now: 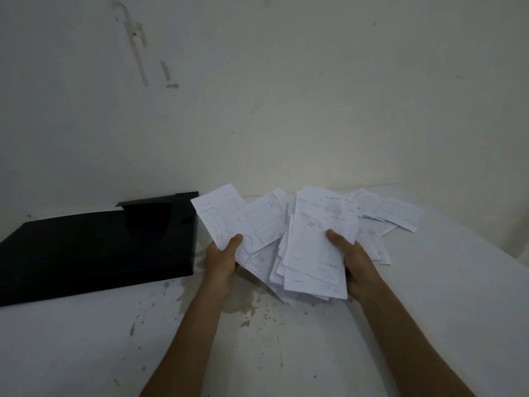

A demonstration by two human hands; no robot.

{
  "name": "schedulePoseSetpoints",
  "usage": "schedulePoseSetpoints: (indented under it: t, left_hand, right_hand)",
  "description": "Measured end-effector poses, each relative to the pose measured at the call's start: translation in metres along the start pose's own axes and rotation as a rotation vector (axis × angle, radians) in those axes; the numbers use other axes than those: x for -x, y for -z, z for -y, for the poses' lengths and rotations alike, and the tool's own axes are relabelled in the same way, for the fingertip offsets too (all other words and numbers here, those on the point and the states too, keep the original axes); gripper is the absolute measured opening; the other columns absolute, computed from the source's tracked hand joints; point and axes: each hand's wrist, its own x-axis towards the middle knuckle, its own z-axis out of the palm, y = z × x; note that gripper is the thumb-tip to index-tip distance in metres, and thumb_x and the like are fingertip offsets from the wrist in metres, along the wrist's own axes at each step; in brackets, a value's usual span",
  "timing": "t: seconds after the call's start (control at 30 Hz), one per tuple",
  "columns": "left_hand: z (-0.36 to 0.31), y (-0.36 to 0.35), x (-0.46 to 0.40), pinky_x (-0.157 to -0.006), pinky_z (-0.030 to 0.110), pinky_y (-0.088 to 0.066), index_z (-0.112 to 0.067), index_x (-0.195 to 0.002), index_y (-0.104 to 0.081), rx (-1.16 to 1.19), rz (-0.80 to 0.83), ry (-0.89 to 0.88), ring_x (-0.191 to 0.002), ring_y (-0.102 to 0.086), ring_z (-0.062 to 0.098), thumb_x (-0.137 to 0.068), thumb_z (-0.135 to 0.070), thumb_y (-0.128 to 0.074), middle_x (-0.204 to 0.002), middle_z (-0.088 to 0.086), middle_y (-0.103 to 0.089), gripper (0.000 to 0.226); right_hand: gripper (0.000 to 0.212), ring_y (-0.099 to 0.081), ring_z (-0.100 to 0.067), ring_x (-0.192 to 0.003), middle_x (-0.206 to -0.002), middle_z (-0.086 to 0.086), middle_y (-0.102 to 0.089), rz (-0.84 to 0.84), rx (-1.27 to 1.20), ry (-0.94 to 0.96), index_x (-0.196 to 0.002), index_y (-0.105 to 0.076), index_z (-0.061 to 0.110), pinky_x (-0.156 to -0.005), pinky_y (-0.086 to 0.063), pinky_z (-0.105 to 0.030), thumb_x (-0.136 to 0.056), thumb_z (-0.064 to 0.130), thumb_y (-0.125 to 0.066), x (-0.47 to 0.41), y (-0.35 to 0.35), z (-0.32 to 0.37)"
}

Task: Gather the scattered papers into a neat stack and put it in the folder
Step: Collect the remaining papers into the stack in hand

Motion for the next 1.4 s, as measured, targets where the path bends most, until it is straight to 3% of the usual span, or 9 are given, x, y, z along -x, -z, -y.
schedulePoseSetpoints:
  t: [0.17, 0.33, 0.5, 0.6, 0.77, 1.0, 1.2, 1.3, 1.4]
  left_hand:
    - [0.008, -0.004, 0.009, -0.106, 0.040, -0.047, -0.013, -0.141, -0.051, -0.070, 0.080, -0.013, -0.117, -0.061, 0.017, -0.090, -0.014, -0.069, -0.136, 0.001, -0.060, 0.054]
    - [0.009, -0.005, 0.017, -0.106, 0.043, -0.046, -0.020, -0.140, -0.053, -0.097, 0.178, -0.010, -0.120, -0.061, 0.017, -0.086, -0.021, -0.073, -0.134, -0.004, -0.062, 0.057]
    - [0.006, -0.003, 0.024, -0.082, 0.034, -0.058, -0.023, -0.127, -0.059, -0.145, 0.391, 0.098, -0.104, -0.070, 0.021, -0.089, -0.012, -0.068, -0.121, 0.002, -0.070, 0.041]
    - [0.008, -0.002, 0.022, -0.088, 0.036, -0.057, -0.022, -0.128, -0.058, -0.153, 0.342, 0.090, -0.107, -0.068, 0.021, -0.089, -0.010, -0.068, -0.124, 0.003, -0.068, 0.043]
    - [0.002, 0.009, 0.014, -0.101, 0.042, -0.050, -0.023, -0.133, -0.058, -0.250, 0.177, -0.031, -0.116, -0.063, 0.017, -0.085, -0.029, -0.075, -0.128, -0.004, -0.066, 0.051]
    - [-0.002, 0.002, 0.019, -0.097, 0.043, -0.053, -0.018, -0.128, -0.062, -0.129, 0.160, 0.007, -0.108, -0.068, 0.018, -0.084, -0.029, -0.073, -0.120, -0.001, -0.071, 0.047]
    - [-0.006, -0.009, 0.027, -0.091, 0.030, -0.055, -0.017, -0.130, -0.059, 0.004, 0.198, -0.003, -0.111, -0.067, 0.016, -0.082, -0.028, -0.069, -0.123, -0.003, -0.070, 0.050]
    - [-0.006, -0.012, 0.029, -0.094, 0.031, -0.053, -0.019, -0.130, -0.059, 0.016, 0.216, -0.017, -0.114, -0.066, 0.015, -0.082, -0.032, -0.069, -0.125, -0.002, -0.069, 0.051]
    - [-0.010, -0.013, 0.031, -0.078, 0.027, -0.058, -0.024, -0.122, -0.063, -0.007, 0.184, 0.002, -0.101, -0.071, 0.015, -0.092, -0.038, -0.058, -0.114, -0.001, -0.074, 0.034]
  right_hand:
    - [0.029, -0.073, -0.033, -0.102, -0.118, -0.015, -0.073, 0.059, -0.061, -0.052, -0.124, -0.063, 0.009, -0.073, -0.062, -0.045, -0.096, 0.014, -0.063, 0.002, -0.013, -0.011]
    - [0.029, -0.072, -0.033, -0.103, -0.117, -0.014, -0.074, -0.008, -0.053, -0.008, -0.124, -0.064, 0.009, -0.077, -0.062, -0.048, -0.095, 0.011, -0.065, -0.005, -0.012, -0.018]
    - [0.040, -0.069, -0.031, -0.109, -0.124, -0.012, -0.071, -0.092, -0.034, 0.117, -0.132, -0.059, 0.009, -0.084, -0.061, -0.046, -0.093, 0.004, -0.064, -0.011, -0.002, -0.013]
    - [0.044, -0.070, -0.032, -0.106, -0.122, -0.013, -0.071, -0.147, -0.063, 0.098, -0.133, -0.058, 0.009, -0.075, -0.063, -0.045, -0.091, 0.005, -0.068, -0.011, 0.006, -0.006]
    - [0.032, -0.074, -0.030, -0.093, -0.112, -0.013, -0.075, -0.084, 0.054, 0.008, -0.122, -0.065, 0.011, -0.070, -0.061, -0.041, -0.090, 0.014, -0.069, -0.001, 0.018, 0.013]
    - [0.034, -0.072, -0.034, -0.104, -0.116, -0.016, -0.074, 0.156, 0.269, -0.107, -0.125, -0.064, 0.007, -0.080, -0.061, -0.043, -0.091, 0.012, -0.066, 0.008, 0.005, 0.009]
    - [0.039, -0.067, -0.037, -0.115, -0.125, -0.019, -0.069, 0.208, 0.158, -0.162, -0.132, -0.061, 0.008, -0.098, -0.053, -0.053, -0.093, 0.012, -0.066, 0.006, -0.005, -0.007]
    - [0.036, -0.067, -0.036, -0.116, -0.126, -0.019, -0.068, 0.249, 0.134, -0.207, -0.130, -0.062, 0.007, -0.101, -0.052, -0.053, -0.095, 0.014, -0.063, 0.008, -0.011, -0.012]
    - [0.036, -0.067, -0.035, -0.116, -0.126, -0.017, -0.069, 0.257, 0.181, -0.172, -0.131, -0.061, 0.008, -0.102, -0.050, -0.054, -0.095, 0.013, -0.064, 0.007, -0.013, -0.014]
